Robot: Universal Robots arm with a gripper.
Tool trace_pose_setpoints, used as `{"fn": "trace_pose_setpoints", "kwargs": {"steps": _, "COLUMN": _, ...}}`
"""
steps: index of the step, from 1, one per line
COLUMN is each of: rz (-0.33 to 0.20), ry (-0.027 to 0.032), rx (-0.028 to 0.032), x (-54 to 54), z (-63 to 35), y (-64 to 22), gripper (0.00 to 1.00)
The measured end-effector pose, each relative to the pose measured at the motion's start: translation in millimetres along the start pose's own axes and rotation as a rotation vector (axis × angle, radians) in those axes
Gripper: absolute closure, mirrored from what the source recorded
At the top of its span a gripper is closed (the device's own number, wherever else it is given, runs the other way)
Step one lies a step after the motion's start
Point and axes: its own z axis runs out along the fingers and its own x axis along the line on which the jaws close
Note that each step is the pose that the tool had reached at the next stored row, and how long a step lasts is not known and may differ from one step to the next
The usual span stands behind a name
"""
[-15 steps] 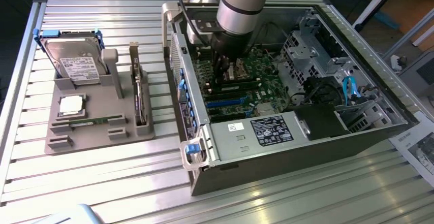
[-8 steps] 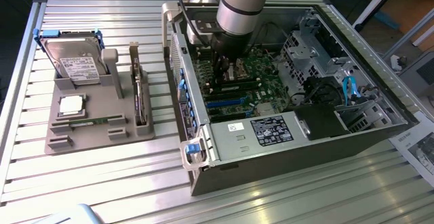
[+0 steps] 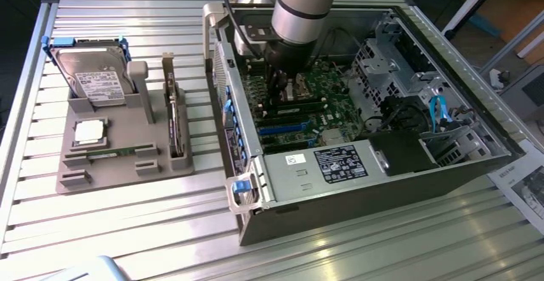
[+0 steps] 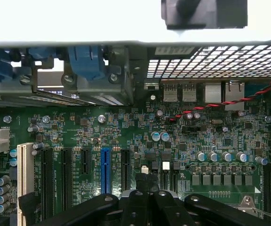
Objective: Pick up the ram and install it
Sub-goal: 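Press down the ram until it locks into place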
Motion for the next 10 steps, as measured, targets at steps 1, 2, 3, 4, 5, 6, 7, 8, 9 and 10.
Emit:
{"fn": "trace_pose_setpoints", "kwargs": {"steps": 1, "rz": 0.000, "ry": -0.0002, "rx": -0.0008, "x": 0.0, "z": -0.7, "y": -0.1, "gripper": 0.90}}
{"fn": "trace_pose_setpoints", "kwargs": {"steps": 2, "rz": 0.000, "ry": -0.0001, "rx": -0.0016, "x": 0.0, "z": -1.5, "y": -0.2, "gripper": 0.90}}
{"fn": "trace_pose_setpoints", "kwargs": {"steps": 3, "rz": 0.000, "ry": 0.0011, "rx": -0.0036, "x": 0.1, "z": -3.2, "y": -0.3, "gripper": 0.90}}
{"fn": "trace_pose_setpoints", "kwargs": {"steps": 4, "rz": 0.000, "ry": 0.0016, "rx": -0.0058, "x": 0.2, "z": -5.4, "y": -0.4, "gripper": 0.90}}
{"fn": "trace_pose_setpoints", "kwargs": {"steps": 5, "rz": 0.000, "ry": 0.0022, "rx": -0.0071, "x": 0.2, "z": -6.9, "y": -0.5, "gripper": 0.90}}
{"fn": "trace_pose_setpoints", "kwargs": {"steps": 6, "rz": 0.000, "ry": 0.0029, "rx": -0.0086, "x": 0.3, "z": -8.7, "y": -0.5, "gripper": 0.90}}
{"fn": "trace_pose_setpoints", "kwargs": {"steps": 7, "rz": 0.000, "ry": 0.0032, "rx": -0.0096, "x": 0.3, "z": -10.1, "y": -0.6, "gripper": 0.90}}
{"fn": "trace_pose_setpoints", "kwargs": {"steps": 8, "rz": 0.000, "ry": 0.0038, "rx": -0.0104, "x": 0.3, "z": -11.2, "y": -0.6, "gripper": 0.90}}
{"fn": "trace_pose_setpoints", "kwargs": {"steps": 9, "rz": 0.000, "ry": 0.0044, "rx": -0.0114, "x": 0.3, "z": -12.0, "y": -0.7, "gripper": 0.90}}
{"fn": "trace_pose_setpoints", "kwargs": {"steps": 10, "rz": 0.000, "ry": 0.0055, "rx": -0.0129, "x": 0.3, "z": -12.5, "y": -0.9, "gripper": 0.90}}
